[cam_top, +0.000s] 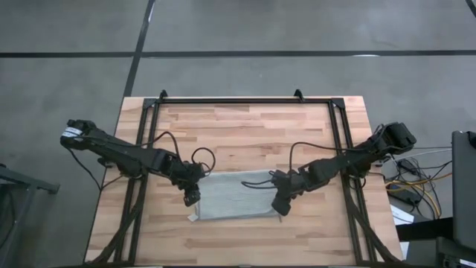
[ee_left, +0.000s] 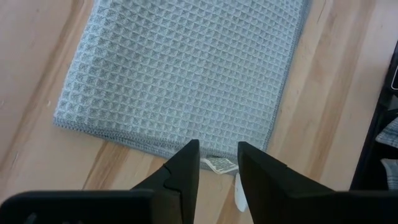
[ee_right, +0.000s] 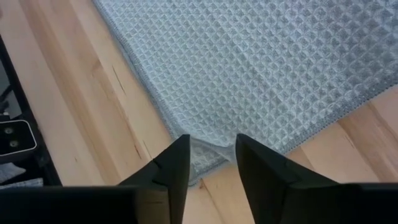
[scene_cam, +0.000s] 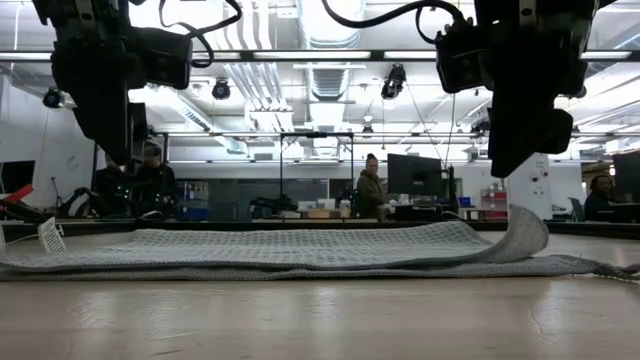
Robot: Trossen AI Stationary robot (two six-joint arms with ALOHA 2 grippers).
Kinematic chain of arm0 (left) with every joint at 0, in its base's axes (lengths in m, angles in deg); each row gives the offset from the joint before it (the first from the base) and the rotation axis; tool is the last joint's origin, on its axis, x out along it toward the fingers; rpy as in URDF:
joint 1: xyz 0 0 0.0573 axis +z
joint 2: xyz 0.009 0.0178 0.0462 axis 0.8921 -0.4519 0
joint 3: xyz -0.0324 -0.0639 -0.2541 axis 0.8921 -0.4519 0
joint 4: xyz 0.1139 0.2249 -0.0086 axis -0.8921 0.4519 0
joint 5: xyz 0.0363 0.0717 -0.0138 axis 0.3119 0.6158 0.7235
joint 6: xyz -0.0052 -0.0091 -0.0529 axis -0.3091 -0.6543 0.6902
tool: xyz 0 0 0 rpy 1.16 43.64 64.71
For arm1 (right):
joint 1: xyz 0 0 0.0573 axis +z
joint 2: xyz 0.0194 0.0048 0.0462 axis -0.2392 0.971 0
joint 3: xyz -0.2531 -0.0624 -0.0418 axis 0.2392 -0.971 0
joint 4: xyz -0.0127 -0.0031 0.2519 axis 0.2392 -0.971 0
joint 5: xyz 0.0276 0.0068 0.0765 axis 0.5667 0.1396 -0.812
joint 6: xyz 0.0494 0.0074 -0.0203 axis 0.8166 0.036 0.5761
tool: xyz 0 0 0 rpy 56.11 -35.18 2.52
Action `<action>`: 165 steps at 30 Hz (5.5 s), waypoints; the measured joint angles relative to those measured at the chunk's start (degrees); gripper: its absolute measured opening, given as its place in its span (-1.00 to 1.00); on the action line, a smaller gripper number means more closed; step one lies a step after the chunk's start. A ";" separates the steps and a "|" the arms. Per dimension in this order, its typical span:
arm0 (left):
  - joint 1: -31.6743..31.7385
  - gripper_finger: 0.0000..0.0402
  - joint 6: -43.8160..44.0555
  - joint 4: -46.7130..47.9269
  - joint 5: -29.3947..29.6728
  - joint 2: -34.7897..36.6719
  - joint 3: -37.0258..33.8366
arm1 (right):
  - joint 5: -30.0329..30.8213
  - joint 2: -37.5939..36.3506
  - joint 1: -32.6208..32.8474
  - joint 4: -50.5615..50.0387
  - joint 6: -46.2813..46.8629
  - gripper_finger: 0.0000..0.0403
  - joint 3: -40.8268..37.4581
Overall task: Fold microfiber towels
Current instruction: Fold the microfiber cloth on the table
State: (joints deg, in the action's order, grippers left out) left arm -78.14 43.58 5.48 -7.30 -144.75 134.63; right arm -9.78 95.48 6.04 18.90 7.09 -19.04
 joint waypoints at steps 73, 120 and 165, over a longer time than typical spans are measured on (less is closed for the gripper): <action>0.02 -0.44 -1.46 -0.33 3.96 0.02 -0.01 | -4.95 7.02 -0.21 2.21 10.52 -0.72 -3.61; 9.80 -0.46 -17.62 5.77 10.52 0.37 5.39 | 3.10 7.06 -16.29 -6.91 -27.26 -0.72 18.14; 15.76 -0.45 -47.03 10.71 -3.15 -12.36 4.64 | 3.62 7.13 -26.16 -14.97 -36.31 -0.72 17.90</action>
State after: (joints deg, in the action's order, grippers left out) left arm -62.38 -3.45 16.18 -10.45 -157.12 139.28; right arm -6.16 102.61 -20.12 3.92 -29.22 -1.14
